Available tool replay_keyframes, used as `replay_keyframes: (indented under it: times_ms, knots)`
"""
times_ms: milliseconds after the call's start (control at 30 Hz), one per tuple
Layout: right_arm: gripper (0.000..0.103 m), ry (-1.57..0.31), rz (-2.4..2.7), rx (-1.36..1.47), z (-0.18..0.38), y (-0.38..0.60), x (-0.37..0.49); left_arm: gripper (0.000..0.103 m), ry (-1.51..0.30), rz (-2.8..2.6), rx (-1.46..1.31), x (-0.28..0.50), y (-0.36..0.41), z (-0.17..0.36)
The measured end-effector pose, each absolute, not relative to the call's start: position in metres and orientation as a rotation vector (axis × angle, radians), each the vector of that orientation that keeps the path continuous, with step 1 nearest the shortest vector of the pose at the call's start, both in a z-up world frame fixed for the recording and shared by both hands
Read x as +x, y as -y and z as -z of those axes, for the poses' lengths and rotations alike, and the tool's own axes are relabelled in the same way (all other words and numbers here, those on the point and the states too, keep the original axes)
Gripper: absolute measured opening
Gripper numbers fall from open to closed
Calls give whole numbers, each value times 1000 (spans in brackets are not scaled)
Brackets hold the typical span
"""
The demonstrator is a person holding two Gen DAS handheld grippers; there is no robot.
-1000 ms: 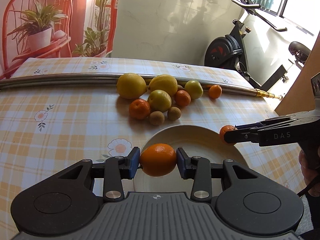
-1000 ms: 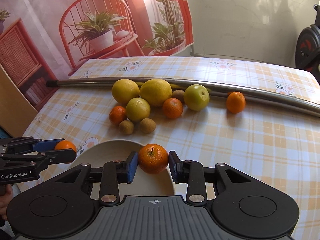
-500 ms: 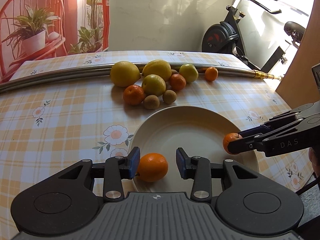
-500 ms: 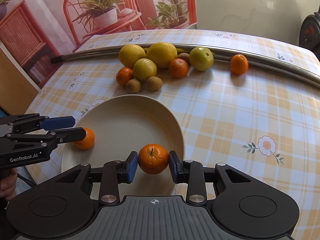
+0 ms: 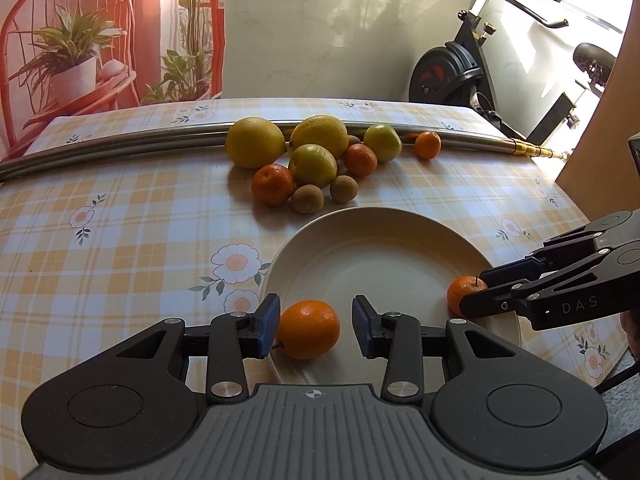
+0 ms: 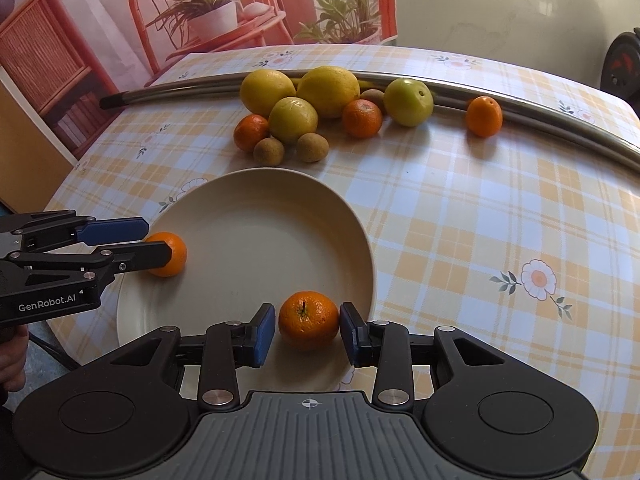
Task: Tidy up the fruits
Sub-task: 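Carry both fruits onto the beige plate and open both grippers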
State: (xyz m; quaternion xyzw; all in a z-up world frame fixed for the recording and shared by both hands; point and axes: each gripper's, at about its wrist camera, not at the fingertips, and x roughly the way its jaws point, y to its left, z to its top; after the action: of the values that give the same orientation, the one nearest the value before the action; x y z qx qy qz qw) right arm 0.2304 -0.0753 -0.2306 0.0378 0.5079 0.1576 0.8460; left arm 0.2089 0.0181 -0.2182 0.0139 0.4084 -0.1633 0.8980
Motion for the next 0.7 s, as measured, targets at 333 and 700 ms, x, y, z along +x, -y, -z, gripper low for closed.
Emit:
replay_keyframes:
  times_ms: [333,700]
  knots:
    - [36,-1050,-338,49,225,71,227,43,-838,328,12,207,-20,215]
    - [40,-991,-335,30,211,70,224,43,-835,326,0,207,-22,213]
